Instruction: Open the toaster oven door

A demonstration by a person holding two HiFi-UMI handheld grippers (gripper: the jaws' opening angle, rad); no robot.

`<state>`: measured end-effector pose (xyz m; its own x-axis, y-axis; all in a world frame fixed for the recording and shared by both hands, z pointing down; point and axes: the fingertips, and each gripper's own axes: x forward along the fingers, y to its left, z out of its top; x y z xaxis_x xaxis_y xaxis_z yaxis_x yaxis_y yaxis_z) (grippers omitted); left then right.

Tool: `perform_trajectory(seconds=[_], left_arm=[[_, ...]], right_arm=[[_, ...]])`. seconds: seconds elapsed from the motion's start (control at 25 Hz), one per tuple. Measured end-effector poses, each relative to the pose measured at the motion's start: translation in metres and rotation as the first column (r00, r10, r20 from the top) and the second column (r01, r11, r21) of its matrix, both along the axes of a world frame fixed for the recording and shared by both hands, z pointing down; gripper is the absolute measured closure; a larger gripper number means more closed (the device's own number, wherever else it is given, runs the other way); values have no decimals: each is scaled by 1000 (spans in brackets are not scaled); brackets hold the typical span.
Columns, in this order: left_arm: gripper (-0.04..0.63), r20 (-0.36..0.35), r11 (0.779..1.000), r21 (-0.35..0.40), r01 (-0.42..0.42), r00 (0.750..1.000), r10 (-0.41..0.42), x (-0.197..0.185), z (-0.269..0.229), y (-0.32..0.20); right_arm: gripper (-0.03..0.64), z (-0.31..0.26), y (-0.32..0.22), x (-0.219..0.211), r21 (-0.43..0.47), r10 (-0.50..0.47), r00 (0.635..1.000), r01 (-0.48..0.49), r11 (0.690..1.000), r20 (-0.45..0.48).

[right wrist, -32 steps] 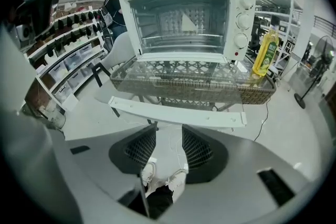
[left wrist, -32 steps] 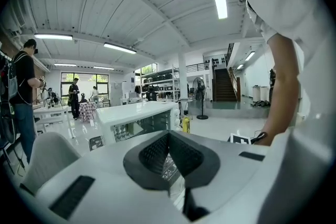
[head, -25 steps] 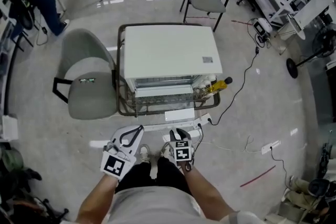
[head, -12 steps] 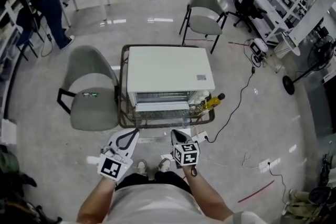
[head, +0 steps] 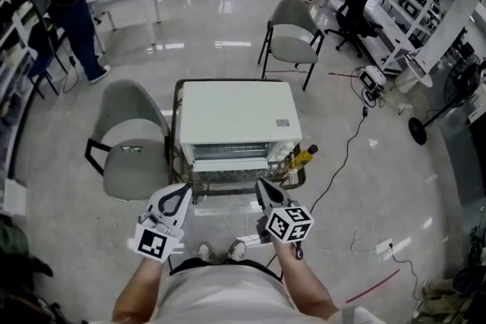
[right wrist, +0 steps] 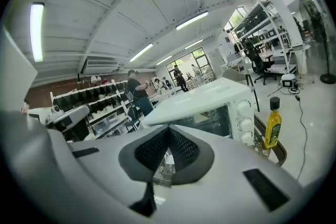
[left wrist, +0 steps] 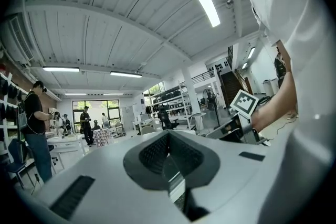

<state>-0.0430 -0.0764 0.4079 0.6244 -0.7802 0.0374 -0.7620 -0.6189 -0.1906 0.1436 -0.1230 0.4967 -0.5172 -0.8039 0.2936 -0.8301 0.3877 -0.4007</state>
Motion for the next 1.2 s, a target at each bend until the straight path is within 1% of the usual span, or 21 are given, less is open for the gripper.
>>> perform_trajectory(seconds=[0.16, 0.32, 0.44, 0.6, 0.72, 0.92, 1.08, 1.2], left_arm=[[579, -27, 999, 10, 37, 999, -37, -3, -15, -4], [578, -40, 997, 61, 57, 998, -54, -1, -37, -5], [579, -51, 995, 73, 66, 997, -63, -1, -46, -8], [579, -95, 992, 95, 80, 993, -71, 1, -60, -10], [580, -94, 990, 104, 92, 992, -83, 1, -66, -8], [578, -115, 982, 107, 153, 983, -141, -13, -69, -6], [580, -112, 980, 87, 178, 979, -168, -22, -66, -6], [580, -102, 980, 93, 175, 981, -165, -23, -66, -12]], right_arm=[[595, -39, -4, 15, 78, 4, 1000, -6, 997, 26], [594, -76, -4, 29, 152, 4, 999, -11, 988, 45], [594, -100, -3, 37, 200, 0, 999, -10, 980, 52], [594, -124, -4, 60, 252, 22, 998, -37, 967, 60], [594, -139, 2, 85, 287, 63, 997, -71, 955, 38], [594, -164, 19, 118, 349, 130, 991, -115, 930, -20], [594, -184, 28, 125, 398, 155, 986, -115, 910, -68], [594, -197, 26, 120, 440, 156, 983, -101, 892, -92]])
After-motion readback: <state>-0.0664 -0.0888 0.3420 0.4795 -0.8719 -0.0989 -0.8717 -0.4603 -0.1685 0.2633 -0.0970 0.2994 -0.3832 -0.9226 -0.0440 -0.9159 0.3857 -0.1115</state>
